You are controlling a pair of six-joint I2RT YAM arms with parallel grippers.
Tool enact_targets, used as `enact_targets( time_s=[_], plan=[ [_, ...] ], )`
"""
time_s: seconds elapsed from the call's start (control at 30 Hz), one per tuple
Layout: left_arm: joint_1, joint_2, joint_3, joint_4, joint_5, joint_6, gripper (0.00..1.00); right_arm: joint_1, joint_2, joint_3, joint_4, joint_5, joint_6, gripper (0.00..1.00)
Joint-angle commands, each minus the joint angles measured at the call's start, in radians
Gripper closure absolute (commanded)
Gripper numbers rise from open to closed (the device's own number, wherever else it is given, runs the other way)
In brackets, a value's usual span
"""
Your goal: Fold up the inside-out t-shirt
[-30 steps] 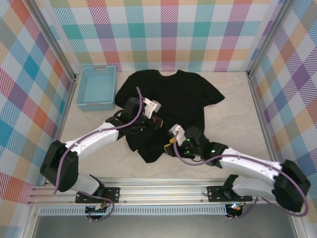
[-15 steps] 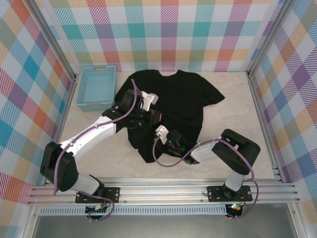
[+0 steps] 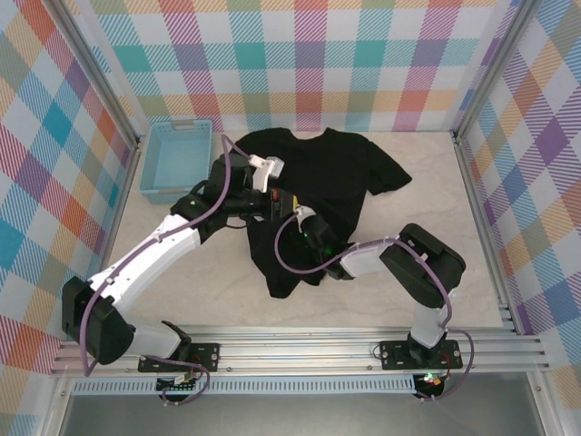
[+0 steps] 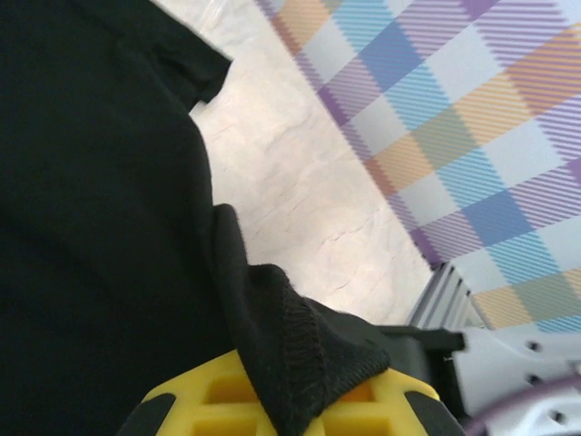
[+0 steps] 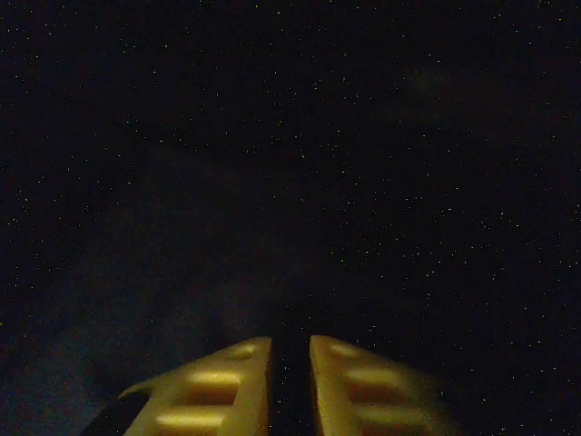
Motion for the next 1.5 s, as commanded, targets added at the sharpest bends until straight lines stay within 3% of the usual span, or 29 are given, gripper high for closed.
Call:
enact_targets(
  time_s=[0.0,0.33,0.5,0.7,0.97,1.17,1.47],
  plan=[
    [-0.001,-0.044,0.046,0.071,0.056,-0.023,1.0,-0.027,0.036,0.094,-0.163,0.021,0.097,0.81],
    [-0.082,-0.004,0.173,0.078,0.051,0.006,1.0,-0.048,0.158,0.34,-0.451,0.008,0.194,0.7],
    [-0.126,0.048,0.235,0.059,0.028,0.036,1.0,-0.05,0.239,0.49,-0.603,-0.011,0.237,0.59],
    [-0.132,0.025,0.287,0.041,0.018,0.07,1.0,-0.122,0.337,0.642,-0.782,-0.062,0.343,0.51],
    [-0.132,-0.083,0.283,0.027,-0.045,0.144,1.0,-0.165,0.413,0.802,-0.911,-0.077,0.306,0.42],
    [-0.132,-0.158,0.232,-0.05,-0.164,0.185,1.0,-0.216,0.372,0.772,-0.878,-0.205,0.266,0.37],
    [-0.131,-0.136,0.225,-0.041,-0.077,0.18,1.0,-0.216,0.417,0.901,-1.031,-0.144,0.177,0.31]
  ],
)
